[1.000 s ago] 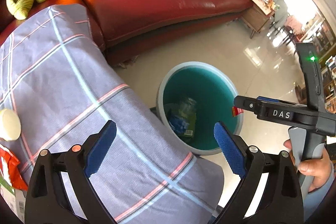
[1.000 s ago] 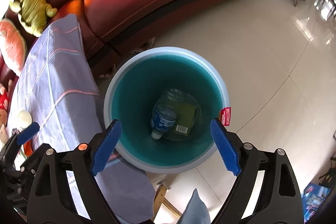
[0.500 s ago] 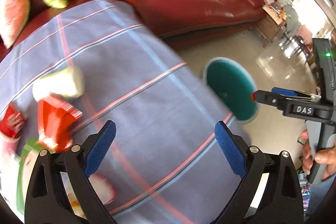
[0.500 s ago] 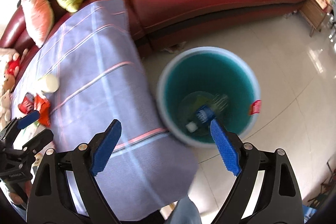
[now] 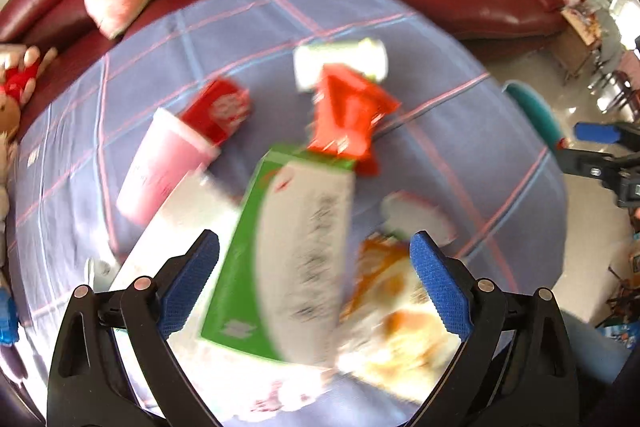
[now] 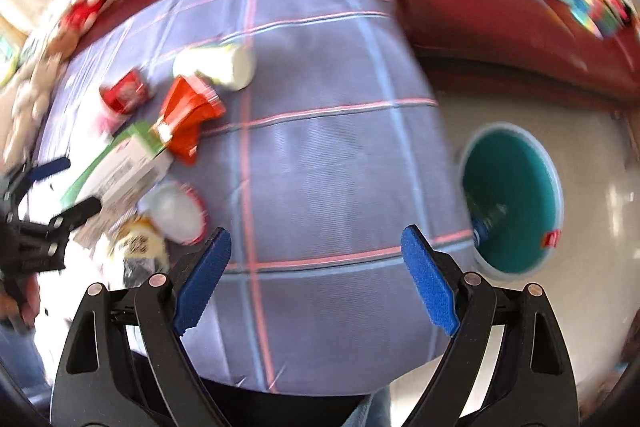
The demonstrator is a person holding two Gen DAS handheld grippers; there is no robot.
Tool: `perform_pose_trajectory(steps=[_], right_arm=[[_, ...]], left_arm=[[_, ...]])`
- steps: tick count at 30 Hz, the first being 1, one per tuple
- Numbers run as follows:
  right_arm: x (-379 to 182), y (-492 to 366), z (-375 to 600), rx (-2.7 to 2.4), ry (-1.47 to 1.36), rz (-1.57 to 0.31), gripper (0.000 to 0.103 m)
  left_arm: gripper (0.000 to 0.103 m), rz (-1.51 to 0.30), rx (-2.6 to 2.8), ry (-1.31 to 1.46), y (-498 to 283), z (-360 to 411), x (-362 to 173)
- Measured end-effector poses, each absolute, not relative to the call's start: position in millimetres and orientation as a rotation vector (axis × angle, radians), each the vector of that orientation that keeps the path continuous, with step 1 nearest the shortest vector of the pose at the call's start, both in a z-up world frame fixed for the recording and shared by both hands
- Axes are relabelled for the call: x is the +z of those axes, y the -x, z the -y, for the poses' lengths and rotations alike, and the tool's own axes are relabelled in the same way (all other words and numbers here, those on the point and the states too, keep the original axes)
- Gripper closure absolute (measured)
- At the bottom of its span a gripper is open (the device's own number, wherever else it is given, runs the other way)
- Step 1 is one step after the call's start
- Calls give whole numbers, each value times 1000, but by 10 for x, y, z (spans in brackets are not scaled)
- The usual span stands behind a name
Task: Collect trash
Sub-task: 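Grasp the green-white medicine box with left tool while right tool reaches the white canister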
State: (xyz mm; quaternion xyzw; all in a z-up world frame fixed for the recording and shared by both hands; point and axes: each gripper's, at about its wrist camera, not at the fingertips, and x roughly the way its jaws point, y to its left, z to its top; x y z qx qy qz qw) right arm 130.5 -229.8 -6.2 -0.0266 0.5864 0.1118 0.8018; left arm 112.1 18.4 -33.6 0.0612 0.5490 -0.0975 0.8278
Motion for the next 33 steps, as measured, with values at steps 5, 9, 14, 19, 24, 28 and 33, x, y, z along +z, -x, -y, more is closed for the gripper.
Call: perform_pose_trajectory(steps=[5, 9, 14, 19, 24, 28, 33], right_arm=[[-60, -1293, 2023, 280, 172, -1268, 20], [-93, -1337, 1958, 298, 209, -1281, 20], [-162, -1403, 1943, 305, 215, -1299, 20], [-232, -1473, 1942, 311, 207, -1316, 20], [-276, -1539, 1915, 321, 236, -1329, 20], [-234, -1678, 1833, 341, 303, -1316, 20], [-120, -2009, 1610, 377, 398, -1271, 20]], left_arm=[[7, -1213, -203, -162, -1122, -324, -475], [7, -1248, -201, -200, -1199, -307, -606], [7, -1286, -201, -233, -1264, -221, -773], [24, -1265, -208, -259, -1261, -153, -818], [30, -1195, -200, -202, -1203, -210, -611], [30, -1134, -197, -126, -1213, -324, -319], [30, -1056, -179, -50, -1293, -497, 1]])
